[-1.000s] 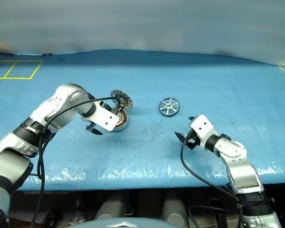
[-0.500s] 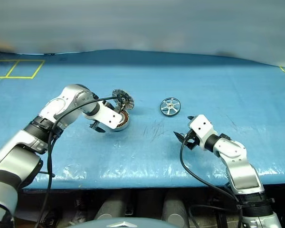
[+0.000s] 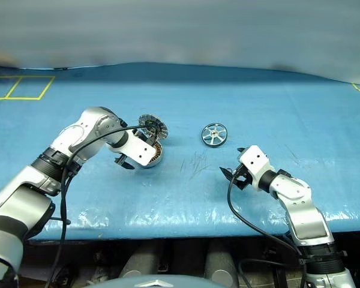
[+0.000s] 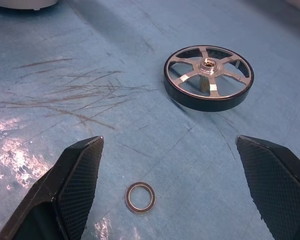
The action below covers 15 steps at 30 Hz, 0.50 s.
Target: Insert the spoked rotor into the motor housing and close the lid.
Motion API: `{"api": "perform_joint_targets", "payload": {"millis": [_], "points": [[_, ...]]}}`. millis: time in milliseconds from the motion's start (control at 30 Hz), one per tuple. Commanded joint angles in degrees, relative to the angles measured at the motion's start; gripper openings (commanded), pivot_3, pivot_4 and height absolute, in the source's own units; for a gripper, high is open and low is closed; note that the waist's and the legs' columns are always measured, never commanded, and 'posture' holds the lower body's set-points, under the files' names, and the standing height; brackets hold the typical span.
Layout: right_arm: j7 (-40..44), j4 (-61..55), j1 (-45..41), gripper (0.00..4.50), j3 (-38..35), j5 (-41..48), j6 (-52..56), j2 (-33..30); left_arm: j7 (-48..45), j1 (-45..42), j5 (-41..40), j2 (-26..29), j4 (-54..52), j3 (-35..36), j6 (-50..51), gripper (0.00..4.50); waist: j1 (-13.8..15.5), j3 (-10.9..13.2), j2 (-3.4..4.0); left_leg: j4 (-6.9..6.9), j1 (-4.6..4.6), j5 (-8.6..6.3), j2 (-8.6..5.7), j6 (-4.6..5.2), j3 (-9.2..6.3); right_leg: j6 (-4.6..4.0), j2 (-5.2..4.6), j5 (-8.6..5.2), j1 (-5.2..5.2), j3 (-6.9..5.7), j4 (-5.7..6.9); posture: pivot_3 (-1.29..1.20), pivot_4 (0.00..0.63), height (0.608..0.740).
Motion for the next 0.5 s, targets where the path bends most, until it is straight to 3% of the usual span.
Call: {"api": "perform_joint_targets", "payload": {"millis": [33,500], "points": [[0.4,-0.3,-0.7,4.47,0.0,0.5,-0.4,0.0,-0.4,0.1,0.0,1.1,-2.7,1.6,0.2,4.50,0.0,0.0,0.00,0.00,0.00,0.00,0.00,0.00,0.00,0.00,0.00,0.00,-0.01,0.00,0.01,0.00,0.150,0.740],[0.4,0.7,-1.4,4.47,0.9,0.6,-0.7,0.1,-0.4,1.4,0.8,0.3,-2.6,0.2,0.7,4.50,0.0,0.0,0.00,0.04,0.00,0.01,0.00,0.00,0.00,0.01,0.00,0.01,0.00,0.00,0.03,0.00,0.150,0.740]]}}
